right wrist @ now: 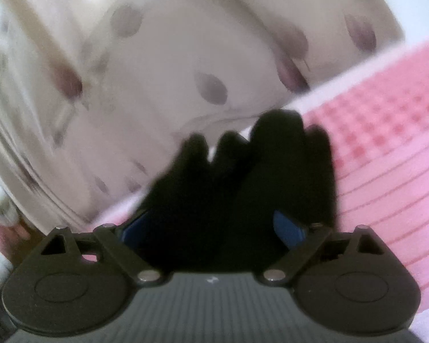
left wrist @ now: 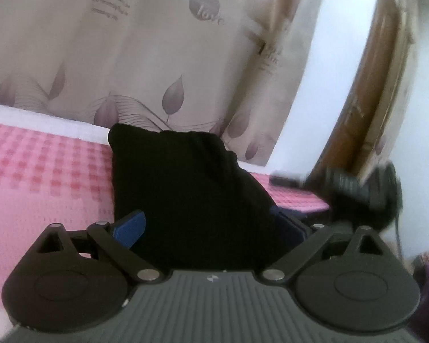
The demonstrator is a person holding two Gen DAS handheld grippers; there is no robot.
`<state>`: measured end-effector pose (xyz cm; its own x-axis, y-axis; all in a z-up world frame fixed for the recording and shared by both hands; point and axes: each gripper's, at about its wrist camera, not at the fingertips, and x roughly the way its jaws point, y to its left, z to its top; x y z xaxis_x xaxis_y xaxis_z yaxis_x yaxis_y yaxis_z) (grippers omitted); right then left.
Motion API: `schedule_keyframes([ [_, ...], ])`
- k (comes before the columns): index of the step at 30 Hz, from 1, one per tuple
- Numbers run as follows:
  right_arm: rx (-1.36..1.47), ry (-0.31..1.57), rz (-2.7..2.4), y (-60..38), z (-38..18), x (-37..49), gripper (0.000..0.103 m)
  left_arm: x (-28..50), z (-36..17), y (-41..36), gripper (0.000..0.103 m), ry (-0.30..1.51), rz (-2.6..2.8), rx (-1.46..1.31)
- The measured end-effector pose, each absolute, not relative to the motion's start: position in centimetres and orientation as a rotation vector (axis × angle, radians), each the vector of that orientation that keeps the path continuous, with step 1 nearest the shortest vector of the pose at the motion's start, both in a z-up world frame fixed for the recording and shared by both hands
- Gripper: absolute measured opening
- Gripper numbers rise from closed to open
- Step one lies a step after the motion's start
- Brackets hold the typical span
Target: Fold small clothes
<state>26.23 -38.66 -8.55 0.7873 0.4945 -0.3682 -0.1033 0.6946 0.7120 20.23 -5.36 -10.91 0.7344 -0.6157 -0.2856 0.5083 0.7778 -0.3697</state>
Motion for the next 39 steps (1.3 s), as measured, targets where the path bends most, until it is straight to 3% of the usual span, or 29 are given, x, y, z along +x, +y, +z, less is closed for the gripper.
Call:
schedule_keyframes([
  [3,0.784,0.613,0.372,-38.2,-8.1,27.9,0.095,19.2,-10.3,-4.8,0.103,0.334,-0.623,-0.275],
  [12,0.423,0.764,0.252,-29.0,-6.2,33.1,0.094,20.4,-10.7,-2.8,0.103,0.382,-0.512,-0.381],
  [13,0.382,0.766,0.246,-28.1,-6.3,33.4,0.088,20.6,-10.8,-2.7,0.103,0.387,-0.500,-0.394],
  [14,0.345,0.767,0.249,-27.4,-6.4,33.5,0.074,20.6,-10.8,-2.4,0.103,0.390,-0.490,-0.404],
  [15,0.316,0.774,0.247,-27.0,-6.5,33.7,0.038,20.6,-10.7,-2.2,0.103,0.388,-0.481,-0.410],
  [19,0.337,0.718,0.274,-29.9,-5.6,33.4,0.021,20.3,-10.5,-1.9,0.103,0.368,-0.449,-0.412],
  [23,0.386,0.676,0.236,-35.2,-3.9,33.2,0.018,20.3,-10.4,-1.9,0.103,0.360,-0.431,-0.414],
  [24,0.390,0.672,0.219,-36.5,-3.7,33.1,0.003,20.4,-10.4,-1.9,0.103,0.365,-0.428,-0.415],
  [28,0.500,0.680,0.220,-41.2,-5.5,32.2,0.004,20.6,-10.6,-1.9,0.103,0.373,-0.425,-0.419],
  [32,0.654,0.533,0.273,-42.4,-5.7,29.7,0.007,20.5,-10.5,-2.0,0.103,0.374,-0.423,-0.413],
  [38,0.480,0.632,0.380,-35.6,-5.1,31.5,0.042,20.8,-10.7,-1.8,0.103,0.390,-0.415,-0.423],
  [39,0.405,0.649,0.351,-34.3,-5.3,31.7,0.056,20.9,-10.8,-1.7,0.103,0.395,-0.414,-0.428],
])
